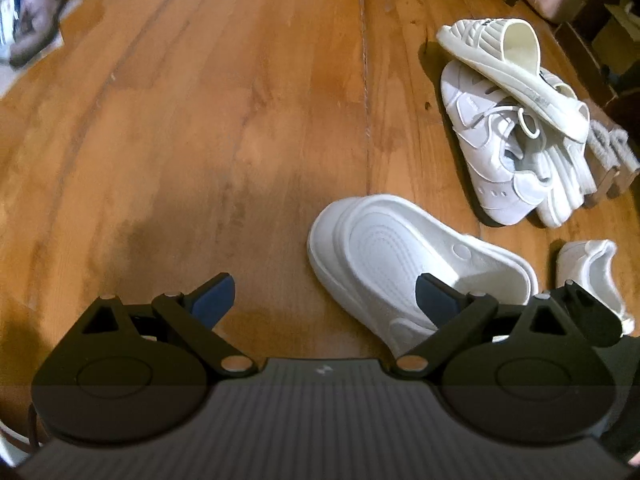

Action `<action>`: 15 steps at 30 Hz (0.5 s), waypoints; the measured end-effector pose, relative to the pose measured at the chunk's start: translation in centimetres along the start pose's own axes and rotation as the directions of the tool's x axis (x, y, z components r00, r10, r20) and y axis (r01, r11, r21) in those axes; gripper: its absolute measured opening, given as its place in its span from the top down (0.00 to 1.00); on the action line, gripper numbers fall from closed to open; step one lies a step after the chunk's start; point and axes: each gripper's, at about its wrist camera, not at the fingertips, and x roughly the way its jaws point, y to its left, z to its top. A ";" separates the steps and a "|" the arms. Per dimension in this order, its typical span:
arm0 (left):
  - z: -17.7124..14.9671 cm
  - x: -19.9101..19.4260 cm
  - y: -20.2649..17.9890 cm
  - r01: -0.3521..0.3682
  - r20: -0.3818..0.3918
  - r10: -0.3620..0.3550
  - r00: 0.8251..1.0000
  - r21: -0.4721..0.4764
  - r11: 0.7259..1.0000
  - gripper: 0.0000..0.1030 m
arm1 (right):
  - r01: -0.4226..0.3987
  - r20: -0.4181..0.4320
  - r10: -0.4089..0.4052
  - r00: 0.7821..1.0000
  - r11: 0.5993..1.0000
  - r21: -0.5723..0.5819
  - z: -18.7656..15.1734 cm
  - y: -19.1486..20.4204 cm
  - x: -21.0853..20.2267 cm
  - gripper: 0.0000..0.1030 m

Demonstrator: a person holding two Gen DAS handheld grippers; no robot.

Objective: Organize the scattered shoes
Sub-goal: 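Straighten the clog by its heel strap with the right tool, then open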

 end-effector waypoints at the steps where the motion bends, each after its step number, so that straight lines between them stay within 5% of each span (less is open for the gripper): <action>1: 0.1 -0.4 0.2 -0.015 0.011 0.015 1.000 0.001 1.000 0.05 | 0.000 -0.007 0.000 1.000 0.999 0.051 0.2 0.1 0.1 0.02; 7: 0.7 -1.7 1.8 -0.052 0.050 0.053 0.997 -0.033 0.998 0.05 | 0.062 -0.056 -0.044 0.997 0.927 0.370 1.7 0.5 1.0 0.03; 9: 0.7 -1.6 2.1 -0.079 0.048 0.080 0.996 -0.032 0.996 0.05 | 0.014 -0.035 -0.001 0.999 0.933 0.361 1.7 1.3 1.1 0.12; 15: 0.7 -1.8 3.4 -0.057 0.042 0.060 0.997 -0.065 0.996 0.05 | -0.097 0.045 0.088 0.995 0.944 0.316 1.1 2.3 0.7 0.09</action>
